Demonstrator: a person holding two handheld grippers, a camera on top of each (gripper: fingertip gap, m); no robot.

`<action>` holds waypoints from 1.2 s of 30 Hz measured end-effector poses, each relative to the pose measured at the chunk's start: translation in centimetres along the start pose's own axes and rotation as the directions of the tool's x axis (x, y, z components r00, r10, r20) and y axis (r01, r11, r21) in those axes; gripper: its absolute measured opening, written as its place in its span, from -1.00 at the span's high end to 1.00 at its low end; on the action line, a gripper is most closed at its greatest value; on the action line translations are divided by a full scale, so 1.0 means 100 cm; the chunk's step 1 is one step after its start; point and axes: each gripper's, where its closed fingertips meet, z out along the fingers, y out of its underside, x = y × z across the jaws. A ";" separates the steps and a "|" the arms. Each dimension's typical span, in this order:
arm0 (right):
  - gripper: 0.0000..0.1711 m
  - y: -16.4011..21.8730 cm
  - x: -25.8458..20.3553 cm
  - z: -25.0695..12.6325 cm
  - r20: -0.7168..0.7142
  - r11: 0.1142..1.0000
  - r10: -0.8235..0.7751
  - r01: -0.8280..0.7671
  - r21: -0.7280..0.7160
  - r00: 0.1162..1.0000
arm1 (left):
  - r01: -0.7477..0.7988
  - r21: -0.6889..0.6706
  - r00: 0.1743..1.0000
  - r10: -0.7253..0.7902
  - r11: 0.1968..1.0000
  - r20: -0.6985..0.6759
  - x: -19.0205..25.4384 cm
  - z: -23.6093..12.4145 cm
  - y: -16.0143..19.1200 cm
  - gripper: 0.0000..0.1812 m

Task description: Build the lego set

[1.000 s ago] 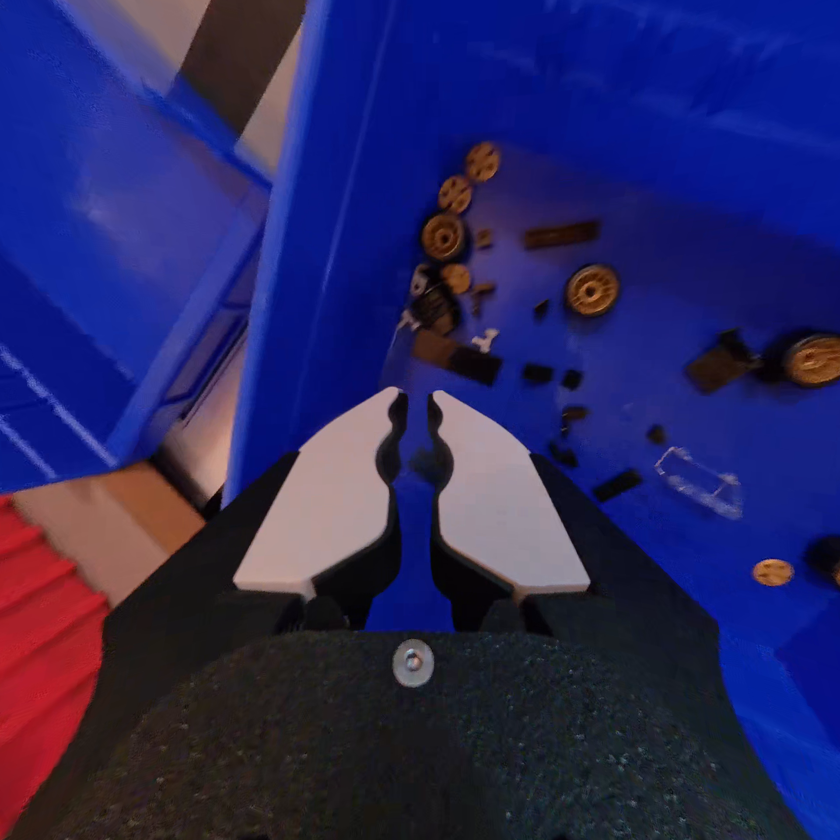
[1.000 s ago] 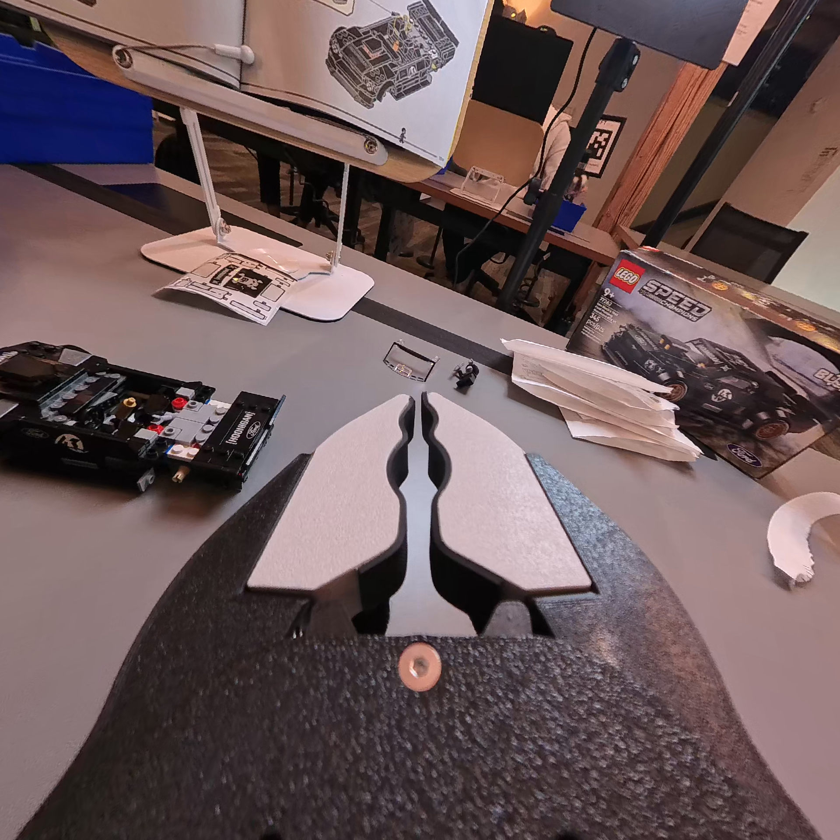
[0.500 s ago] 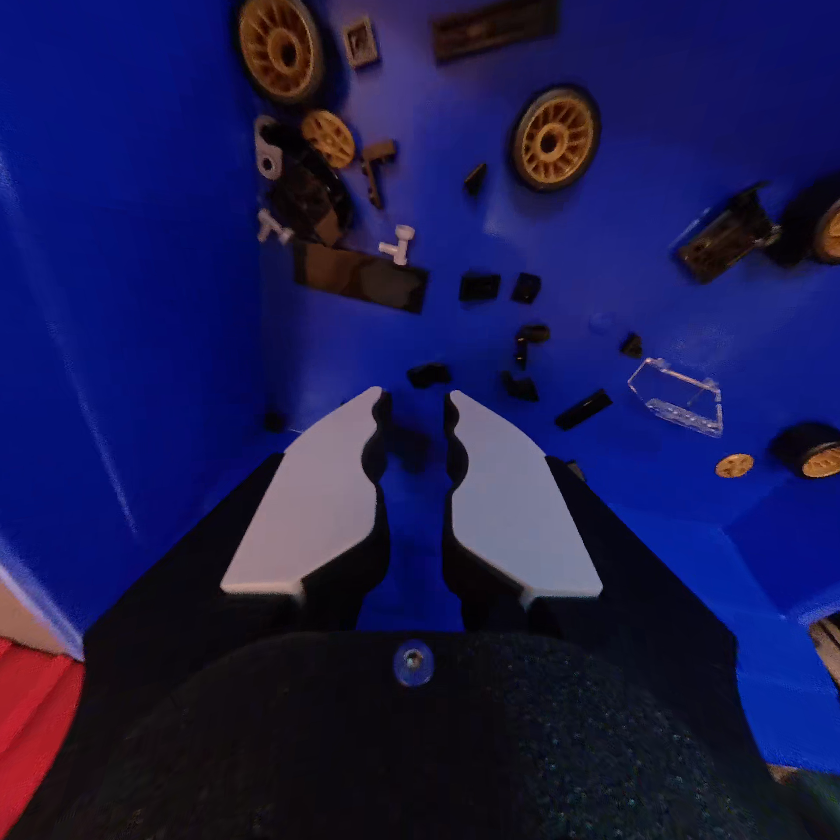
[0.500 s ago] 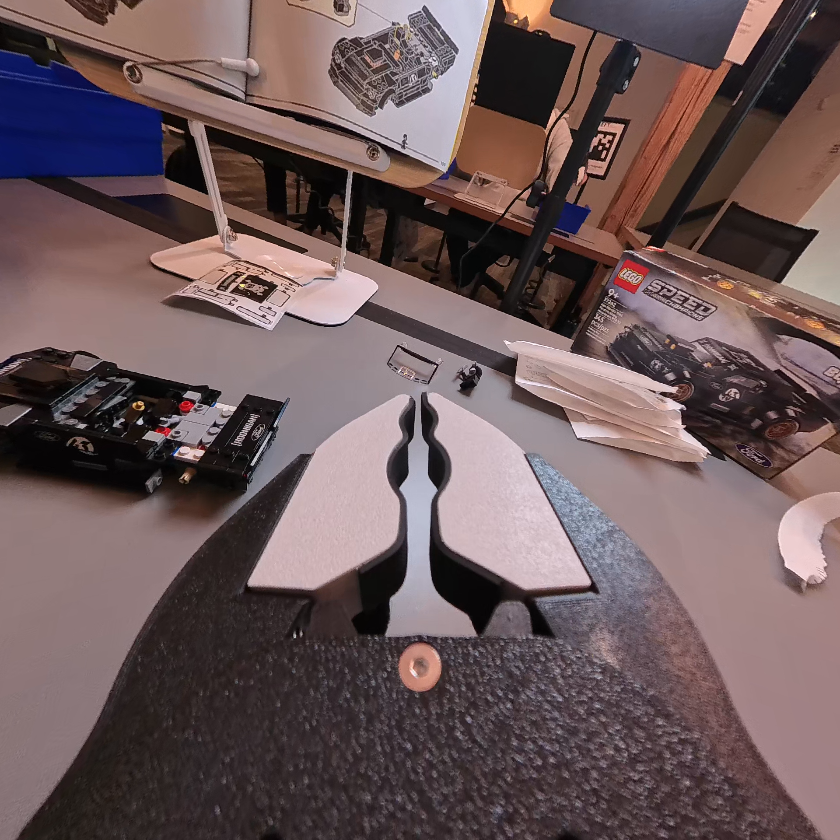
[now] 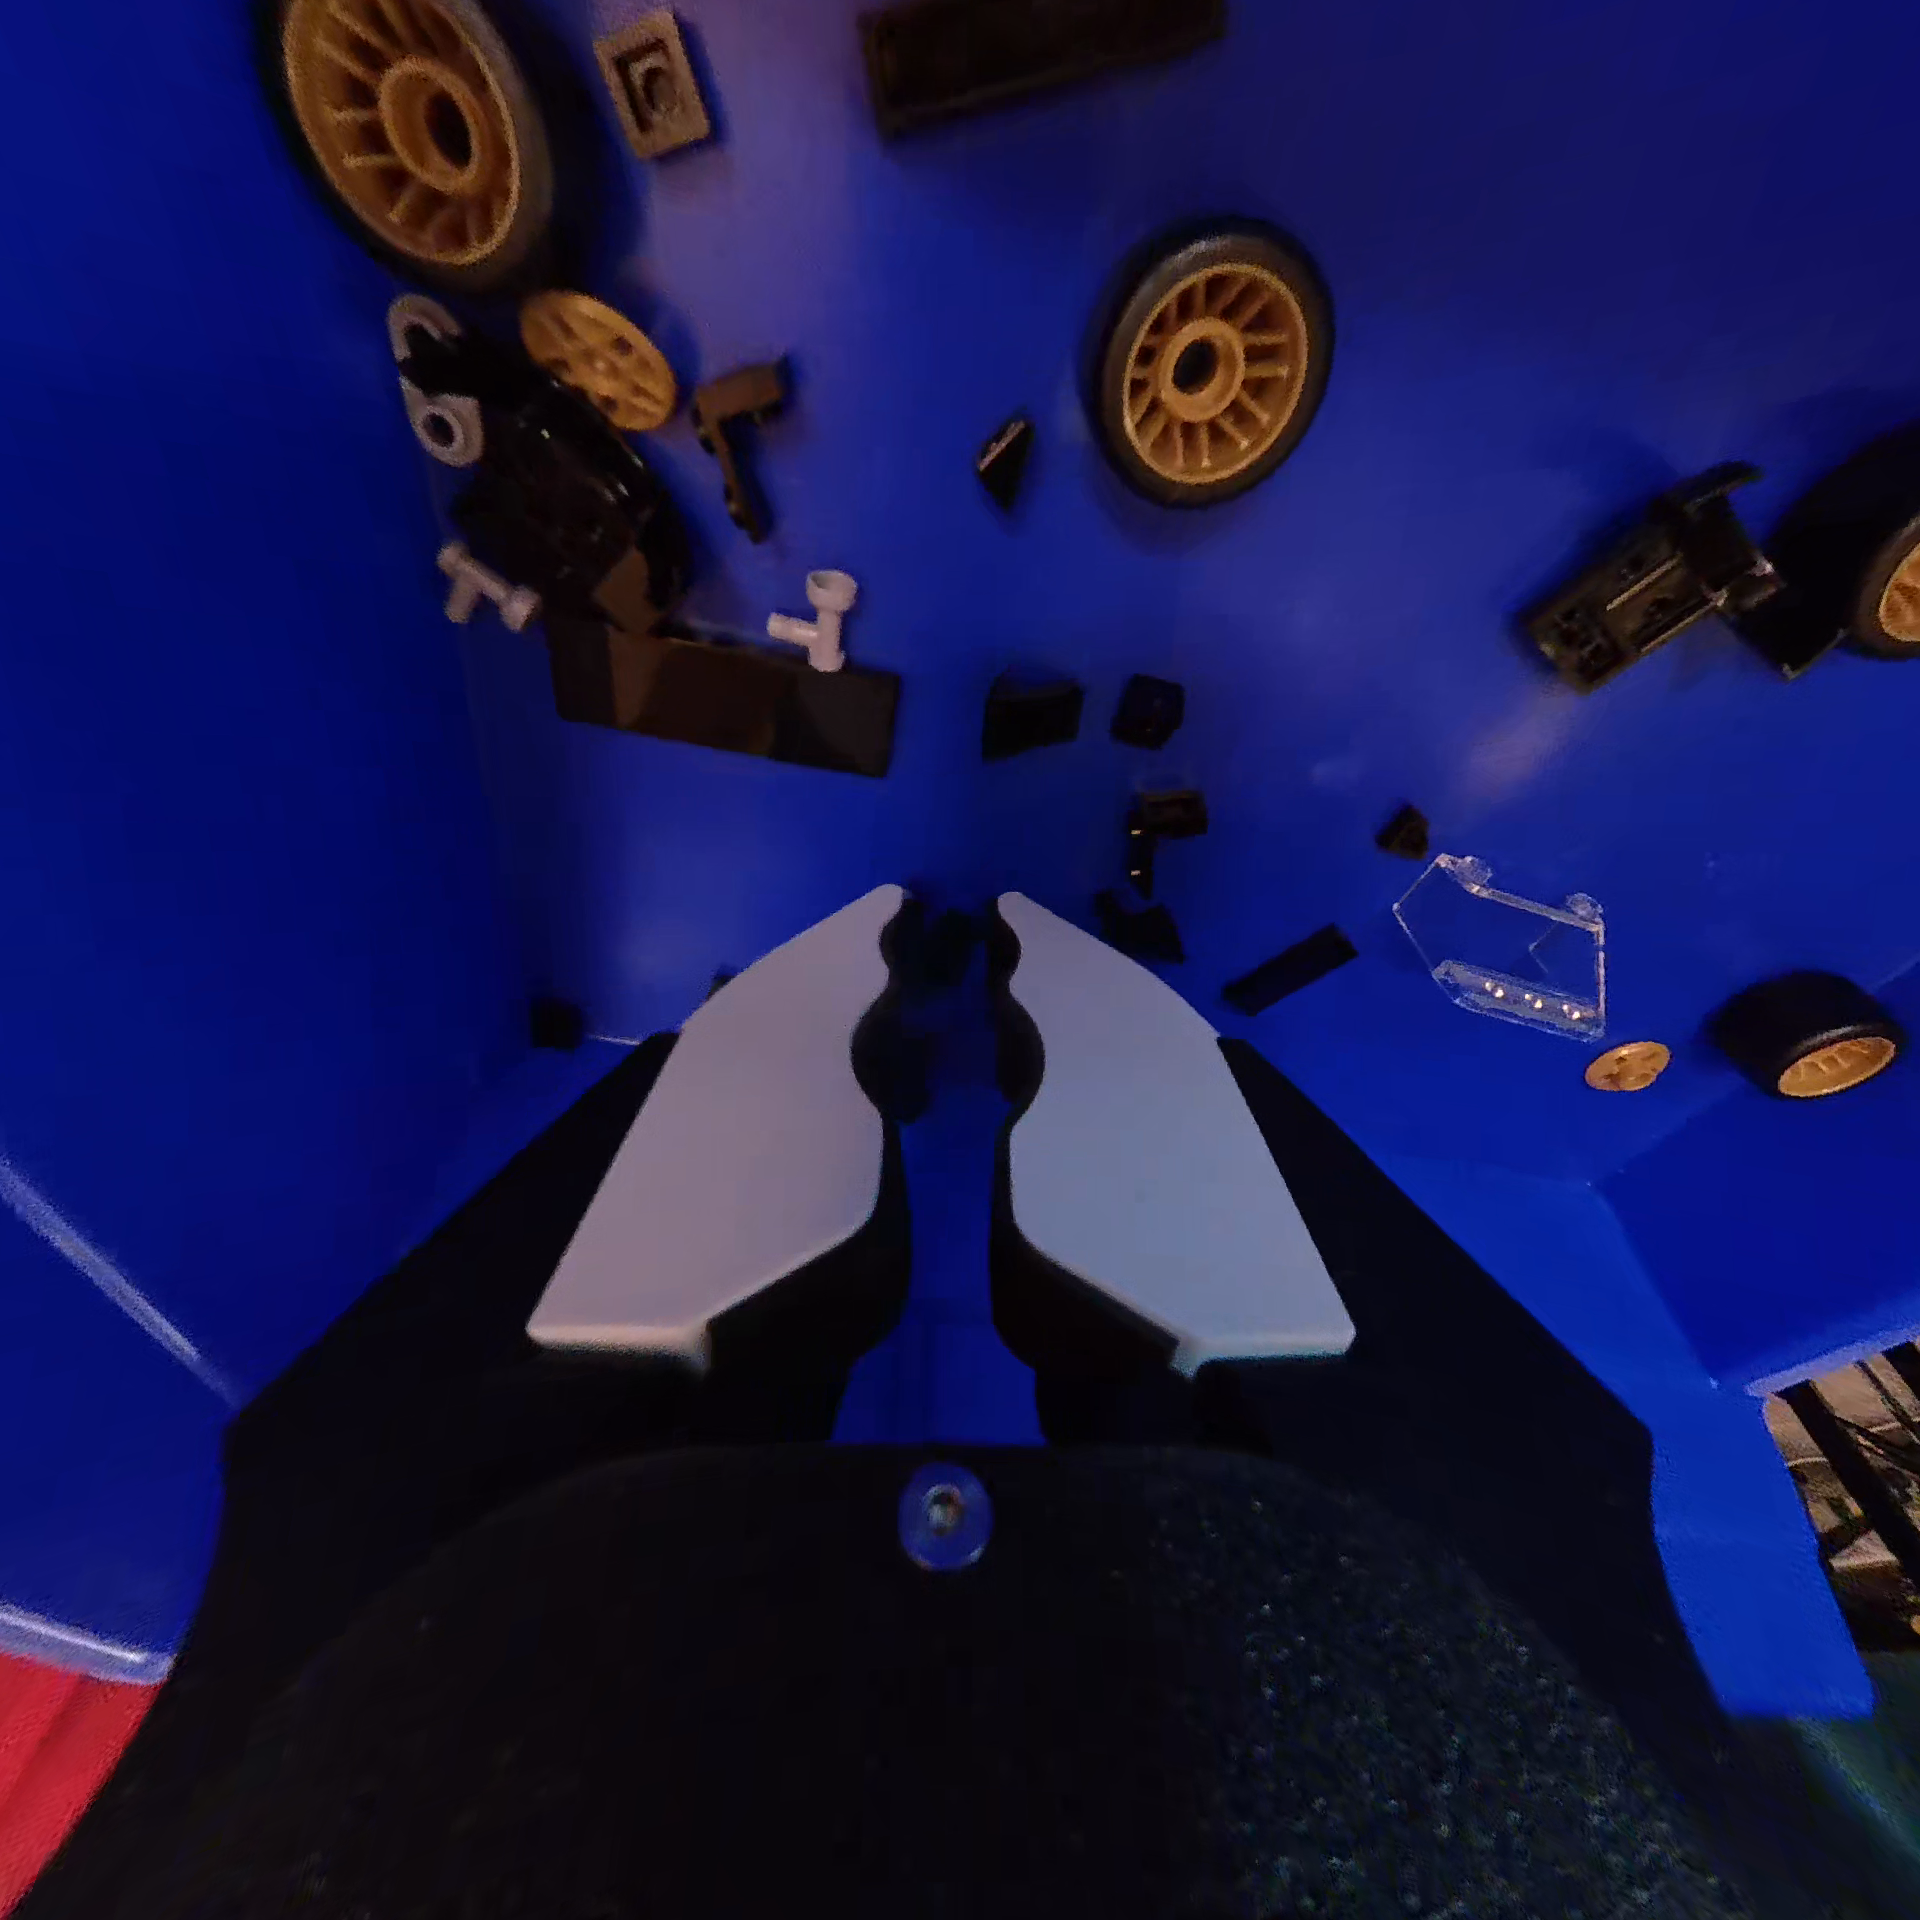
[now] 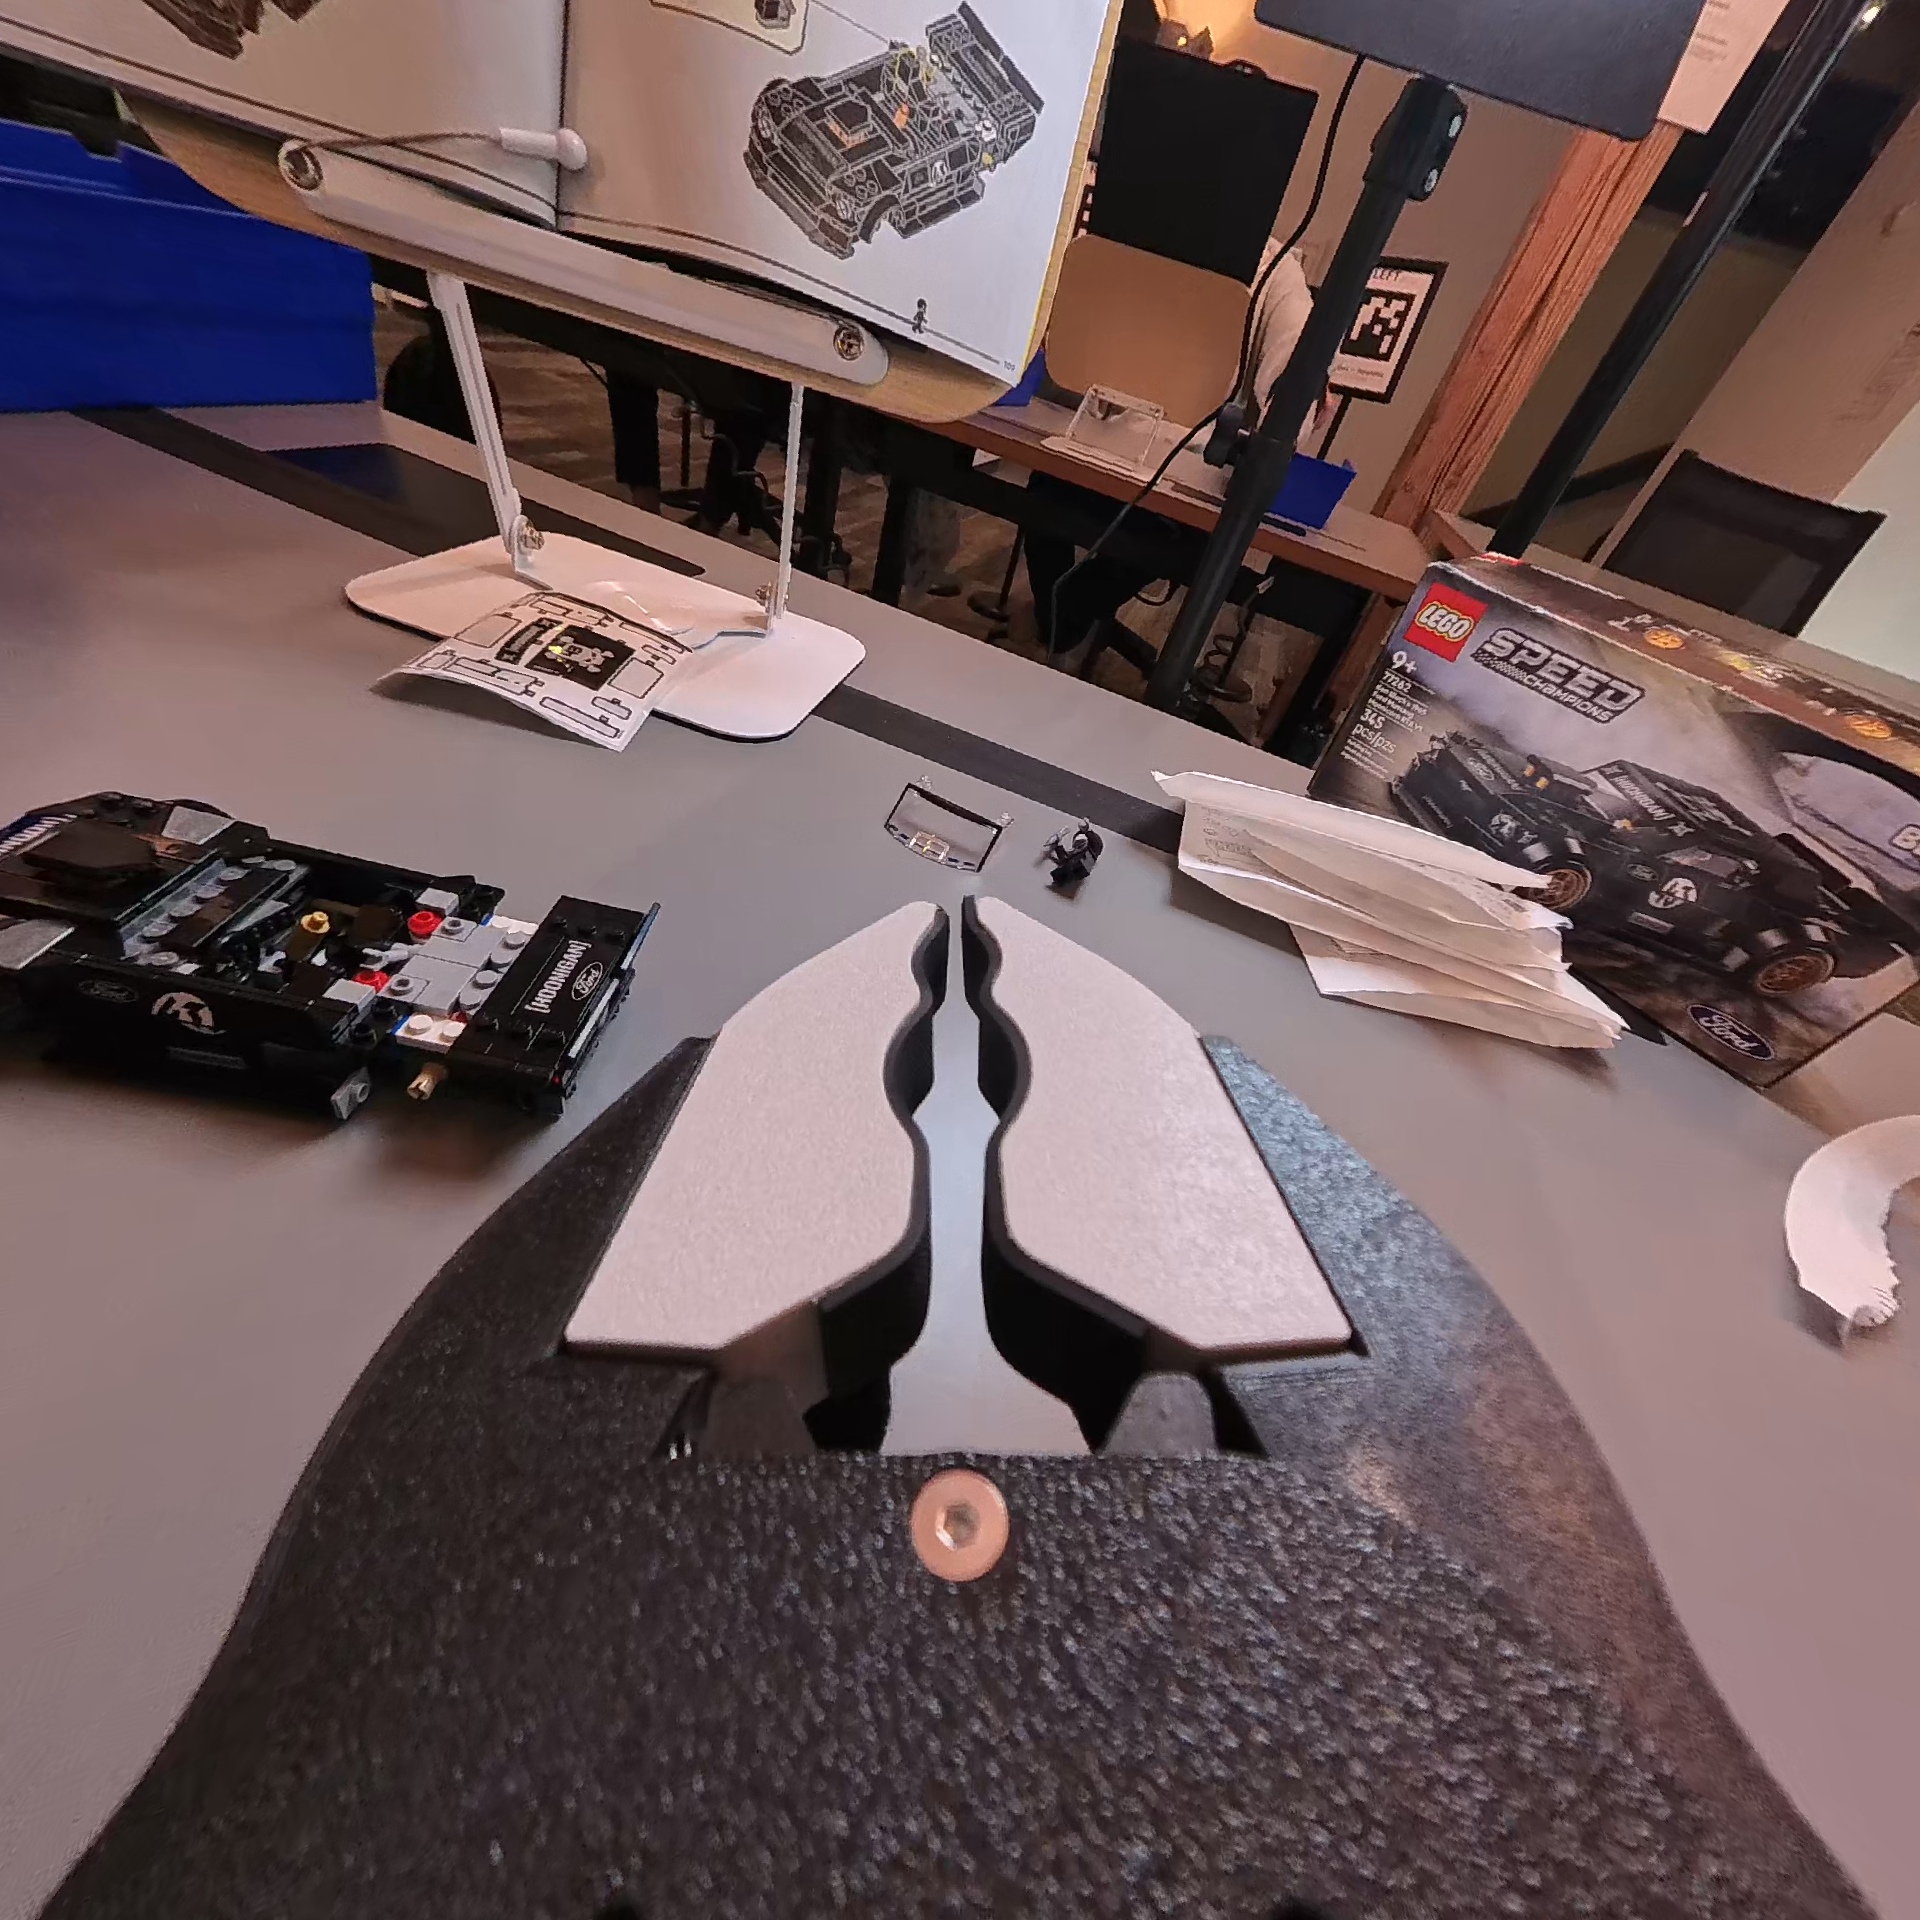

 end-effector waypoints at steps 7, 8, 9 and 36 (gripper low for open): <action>0.97 -0.002 0.003 -0.003 -0.007 1.000 0.008 -0.008 0.010 1.000 | -0.049 0.159 0.998 0.044 0.986 0.036 0.010 -0.020 -0.023 0.86; 0.97 -0.002 0.003 -0.003 -0.006 1.000 0.009 -0.009 0.012 1.000 | -0.058 0.194 0.998 0.050 0.979 0.044 0.013 -0.025 -0.028 0.86; 0.97 -0.003 0.004 -0.003 -0.006 1.000 0.010 -0.010 0.014 1.000 | -0.068 0.224 0.997 0.056 0.972 0.058 0.014 -0.030 -0.032 0.86; 0.97 -0.009 0.004 -0.009 -0.005 0.999 0.019 -0.019 0.043 1.000 | -0.281 0.766 0.956 0.093 0.578 0.280 0.072 -0.129 -0.053 0.74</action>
